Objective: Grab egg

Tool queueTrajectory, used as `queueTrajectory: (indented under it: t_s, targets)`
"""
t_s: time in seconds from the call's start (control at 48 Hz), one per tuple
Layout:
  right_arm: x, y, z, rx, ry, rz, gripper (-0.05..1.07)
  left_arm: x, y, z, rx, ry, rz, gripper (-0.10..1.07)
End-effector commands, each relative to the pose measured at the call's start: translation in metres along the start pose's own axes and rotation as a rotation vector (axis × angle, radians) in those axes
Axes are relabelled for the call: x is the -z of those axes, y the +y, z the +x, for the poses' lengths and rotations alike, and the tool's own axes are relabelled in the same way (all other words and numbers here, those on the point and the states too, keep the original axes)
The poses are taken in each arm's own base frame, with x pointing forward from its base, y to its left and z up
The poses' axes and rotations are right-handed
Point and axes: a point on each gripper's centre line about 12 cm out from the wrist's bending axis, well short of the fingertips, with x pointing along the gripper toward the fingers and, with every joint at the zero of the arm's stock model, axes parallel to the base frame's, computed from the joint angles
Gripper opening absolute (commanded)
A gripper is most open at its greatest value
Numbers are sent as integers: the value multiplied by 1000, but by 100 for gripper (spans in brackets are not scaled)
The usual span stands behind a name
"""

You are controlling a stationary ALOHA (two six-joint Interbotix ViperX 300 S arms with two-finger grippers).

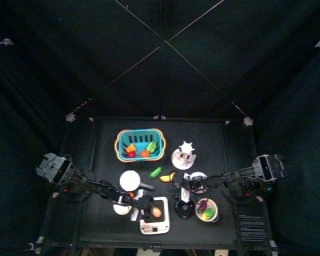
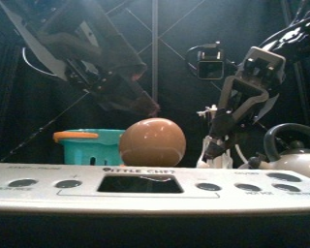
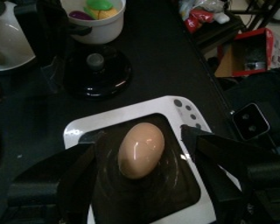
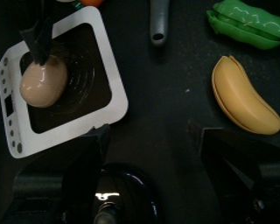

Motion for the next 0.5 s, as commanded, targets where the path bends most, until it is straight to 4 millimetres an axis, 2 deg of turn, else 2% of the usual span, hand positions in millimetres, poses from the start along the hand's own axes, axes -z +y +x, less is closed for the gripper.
queueTrajectory:
  t_s: [0.0, 0.271, 0.479]
  targets:
    - [-10, 5, -3, -17, -31, 1, 100, -5, -2, 7, 3, -17, 4, 101]
    - [-7, 4, 1, -12, -18, 3, 100, 8, -6, 21, 5, 23, 5, 100]
    - [-5, 3, 3, -8, -10, -1, 100, 13, -6, 23, 1, 40, -12, 95]
